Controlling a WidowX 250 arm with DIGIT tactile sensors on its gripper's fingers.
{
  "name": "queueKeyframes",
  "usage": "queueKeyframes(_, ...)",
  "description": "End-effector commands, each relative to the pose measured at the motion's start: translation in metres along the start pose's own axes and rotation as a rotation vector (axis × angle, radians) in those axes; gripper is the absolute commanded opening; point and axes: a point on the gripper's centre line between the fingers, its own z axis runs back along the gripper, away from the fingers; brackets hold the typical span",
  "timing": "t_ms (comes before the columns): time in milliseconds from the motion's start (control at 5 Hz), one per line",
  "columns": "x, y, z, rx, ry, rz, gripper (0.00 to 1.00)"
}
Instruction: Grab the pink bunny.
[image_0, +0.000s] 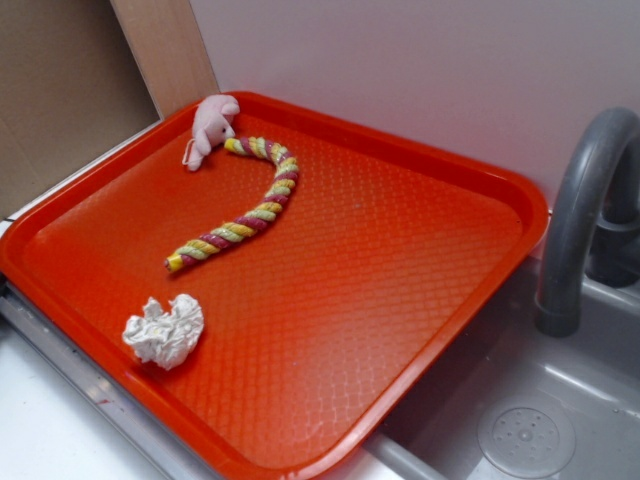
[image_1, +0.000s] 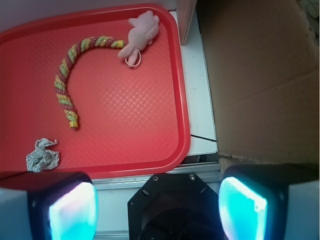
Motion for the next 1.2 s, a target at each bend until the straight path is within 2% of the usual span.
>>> queueKeyframes(0,0.0,0.0,0.0,0.0,0.0,0.0,1.0)
queueKeyframes(200,0.025,0.0,-0.029,-0.013,-0.019,0.132,1.0)
queueKeyframes(400,0.047,0.0,-0.051,-0.019,-0.13,0.3,1.0)
queueKeyframes(600,0.068,-0.005,-0.077,-0.086,-0.149,0.336,1.0)
queueKeyframes(800,0.092,-0.011,-0.099,-0.053,-0.225,0.367,1.0)
queueKeyframes(1000,0.12,-0.027,-0.126,-0.007,-0.254,0.375,1.0)
